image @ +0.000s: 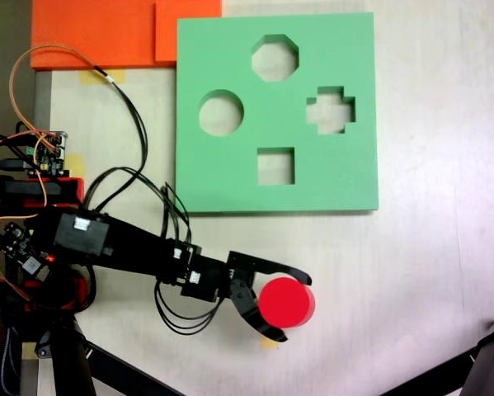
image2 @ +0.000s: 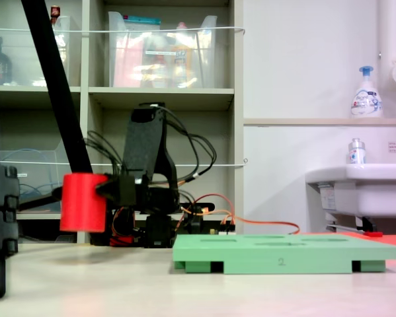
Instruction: Put the cylinder block into the corresponding hole
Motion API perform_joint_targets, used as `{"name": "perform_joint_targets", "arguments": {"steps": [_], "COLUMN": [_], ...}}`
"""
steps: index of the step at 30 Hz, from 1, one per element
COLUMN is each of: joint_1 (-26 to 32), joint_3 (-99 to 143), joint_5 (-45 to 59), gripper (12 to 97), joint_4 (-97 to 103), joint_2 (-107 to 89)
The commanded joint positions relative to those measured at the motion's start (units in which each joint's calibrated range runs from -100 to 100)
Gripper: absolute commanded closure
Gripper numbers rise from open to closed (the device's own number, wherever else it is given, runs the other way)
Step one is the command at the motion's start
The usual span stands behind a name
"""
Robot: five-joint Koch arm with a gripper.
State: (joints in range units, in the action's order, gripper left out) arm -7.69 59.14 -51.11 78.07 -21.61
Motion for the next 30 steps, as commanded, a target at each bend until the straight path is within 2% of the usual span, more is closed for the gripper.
{"name": "perform_joint_targets", "arguments": {"steps": [1,11,19,30], "joint_1": [1.76,14.55,23.79,31.01], "joint_3": [-0.81,-0.02,4.57,5.77], "joint_5": [-0.24,0.2,0.78,0.83], "gripper": [77.6,77.5,77.4,77.2], "joint_4": [-2.91,-13.89,-18.13,-18.51], "joint_2": [-10.23,-28.11,-31.32,-27.97]}}
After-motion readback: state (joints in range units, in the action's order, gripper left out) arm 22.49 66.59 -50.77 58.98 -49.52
